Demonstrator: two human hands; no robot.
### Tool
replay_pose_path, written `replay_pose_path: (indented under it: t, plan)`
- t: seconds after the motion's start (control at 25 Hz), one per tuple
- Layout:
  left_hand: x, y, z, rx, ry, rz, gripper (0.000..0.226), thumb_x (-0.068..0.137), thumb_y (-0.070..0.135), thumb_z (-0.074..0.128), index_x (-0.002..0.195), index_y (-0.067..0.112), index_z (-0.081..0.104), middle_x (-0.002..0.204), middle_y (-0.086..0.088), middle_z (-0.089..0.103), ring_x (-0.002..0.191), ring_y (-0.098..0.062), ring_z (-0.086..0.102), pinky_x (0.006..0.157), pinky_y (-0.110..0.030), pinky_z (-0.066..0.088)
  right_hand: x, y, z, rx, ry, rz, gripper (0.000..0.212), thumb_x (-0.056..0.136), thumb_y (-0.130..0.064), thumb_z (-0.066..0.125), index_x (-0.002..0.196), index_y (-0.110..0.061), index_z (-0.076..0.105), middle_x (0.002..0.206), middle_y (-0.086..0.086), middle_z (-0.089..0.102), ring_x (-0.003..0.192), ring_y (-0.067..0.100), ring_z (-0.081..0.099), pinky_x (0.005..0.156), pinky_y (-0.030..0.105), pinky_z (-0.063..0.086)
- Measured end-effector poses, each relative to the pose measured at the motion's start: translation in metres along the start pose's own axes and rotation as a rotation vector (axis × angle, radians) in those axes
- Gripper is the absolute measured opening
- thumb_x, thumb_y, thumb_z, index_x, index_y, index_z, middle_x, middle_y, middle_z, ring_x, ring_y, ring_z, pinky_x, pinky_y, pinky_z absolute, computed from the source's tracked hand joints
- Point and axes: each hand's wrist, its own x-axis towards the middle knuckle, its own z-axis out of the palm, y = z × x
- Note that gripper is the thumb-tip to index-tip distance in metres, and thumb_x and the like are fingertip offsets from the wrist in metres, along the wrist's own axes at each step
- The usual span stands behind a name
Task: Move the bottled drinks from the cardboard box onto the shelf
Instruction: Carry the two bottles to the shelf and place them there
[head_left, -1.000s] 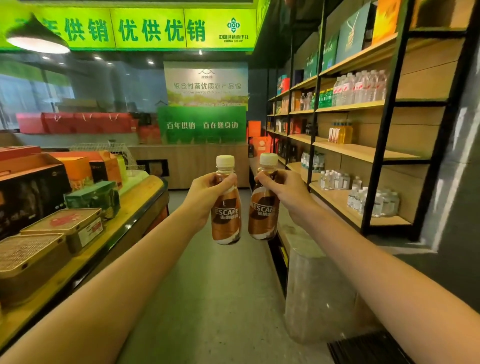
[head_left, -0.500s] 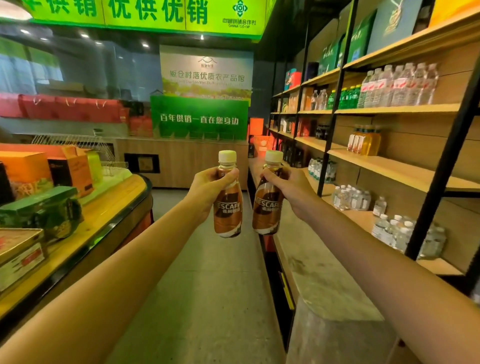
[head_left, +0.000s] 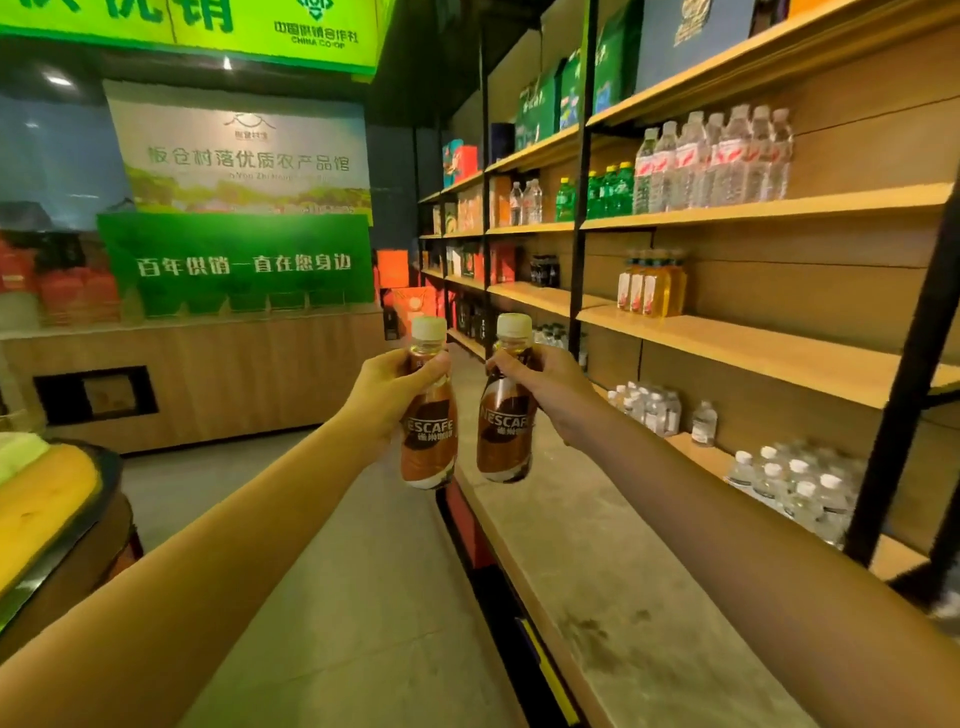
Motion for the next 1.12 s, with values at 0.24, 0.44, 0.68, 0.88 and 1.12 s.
replay_pose_path:
  t: [0.24,0.44,0.68,0.88,1.12]
  plan:
    - [0.162,-0.061,0.046,-0.047,-0.139,-0.001,0.005,0.088,0.021,0.061,0.089,0.016,0.062,0.085,-0.002,0.065,0.08,-0.016,0.062,0.072,-0.03,0.048,0.148,0.069,-0.033,-0.071,0.133,0.05,0.034,0.089,-0.031,0.06,0.117,-0.01,0.058,0.113,0.004,0.065,0.107,0.02,0.058,0.089,0.034,0.046]
    - [0.297,-0.09,0.101,-0.052,-0.228,0.037,0.016,0.087,0.022,0.062,0.098,0.011,0.063,0.094,-0.005,0.066,0.101,-0.026,0.061,0.09,-0.039,0.046,0.265,0.118,-0.086,-0.131,0.171,0.04,0.032,0.089,-0.031,0.06,0.114,-0.011,0.061,0.114,0.005,0.067,0.108,0.021,0.06,0.094,0.04,0.047]
    - [0.447,-0.111,0.186,-0.061,-0.349,0.056,0.041,0.084,0.033,0.064,0.117,0.01,0.061,0.118,-0.008,0.063,0.115,-0.027,0.055,0.103,-0.048,0.039,0.386,0.149,-0.153,-0.187,0.299,0.075,0.03,0.091,-0.025,0.058,0.113,-0.006,0.059,0.106,0.004,0.065,0.096,0.015,0.06,0.074,0.025,0.047]
    - [0.536,-0.132,0.27,-0.137,-0.495,0.06,0.029,0.087,0.033,0.061,0.108,0.014,0.061,0.099,0.003,0.063,0.092,-0.013,0.056,0.08,-0.03,0.042,0.445,0.186,-0.215,-0.249,0.472,0.092,0.025,0.09,-0.028,0.059,0.108,-0.01,0.06,0.103,0.003,0.066,0.097,0.017,0.062,0.076,0.026,0.05]
    - [0.645,-0.179,0.367,-0.214,-0.766,0.064,0.046,0.088,0.033,0.06,0.127,0.01,0.055,0.125,-0.005,0.059,0.114,-0.022,0.054,0.092,-0.036,0.043,0.493,0.234,-0.28,-0.306,0.743,0.129,0.027,0.09,-0.023,0.058,0.111,-0.007,0.059,0.111,0.01,0.066,0.1,0.022,0.063,0.09,0.035,0.05]
